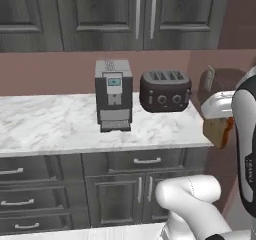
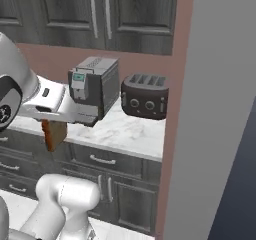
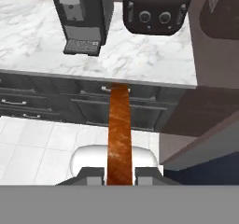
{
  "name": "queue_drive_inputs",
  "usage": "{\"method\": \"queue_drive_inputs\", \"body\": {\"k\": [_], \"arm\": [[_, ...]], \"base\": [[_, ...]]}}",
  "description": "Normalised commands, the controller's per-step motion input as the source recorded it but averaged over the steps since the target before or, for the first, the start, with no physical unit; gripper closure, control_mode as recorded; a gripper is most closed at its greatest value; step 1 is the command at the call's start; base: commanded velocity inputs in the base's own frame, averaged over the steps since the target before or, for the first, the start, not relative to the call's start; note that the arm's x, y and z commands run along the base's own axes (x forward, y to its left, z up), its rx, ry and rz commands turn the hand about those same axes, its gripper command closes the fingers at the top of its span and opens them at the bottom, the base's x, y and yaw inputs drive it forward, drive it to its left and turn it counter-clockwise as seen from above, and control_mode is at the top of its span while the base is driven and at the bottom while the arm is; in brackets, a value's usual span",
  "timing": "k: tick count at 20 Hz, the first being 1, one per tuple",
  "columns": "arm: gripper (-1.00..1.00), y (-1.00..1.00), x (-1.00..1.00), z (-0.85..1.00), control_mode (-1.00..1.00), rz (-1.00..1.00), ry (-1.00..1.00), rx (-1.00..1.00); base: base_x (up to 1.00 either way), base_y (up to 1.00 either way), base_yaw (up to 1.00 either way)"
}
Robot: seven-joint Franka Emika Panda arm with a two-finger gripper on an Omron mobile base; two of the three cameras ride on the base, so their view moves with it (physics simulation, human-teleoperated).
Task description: Start the toaster. Once the lever pops up, take the bread to the plate on the dining counter.
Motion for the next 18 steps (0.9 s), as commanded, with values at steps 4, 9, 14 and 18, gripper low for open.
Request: {"method": "queue_drive_inputs", "body": {"k": [4, 9, 14, 18], "arm": [[1.00, 0.00, 0.00, 0.00, 1.00, 0.00, 0.00, 0.00], [1.00, 0.00, 0.00, 0.00, 1.00, 0.00, 0.00, 0.00], [1.00, 0.00, 0.00, 0.00, 1.00, 0.00, 0.00, 0.00], [1.00, 0.00, 0.00, 0.00, 1.00, 0.00, 0.00, 0.00]], "base": [[-0.28, 0.73, 0.47], [-0.14, 0.76, 0.50], [0.00, 0.77, 0.49], [0.00, 0.73, 0.51]]}}
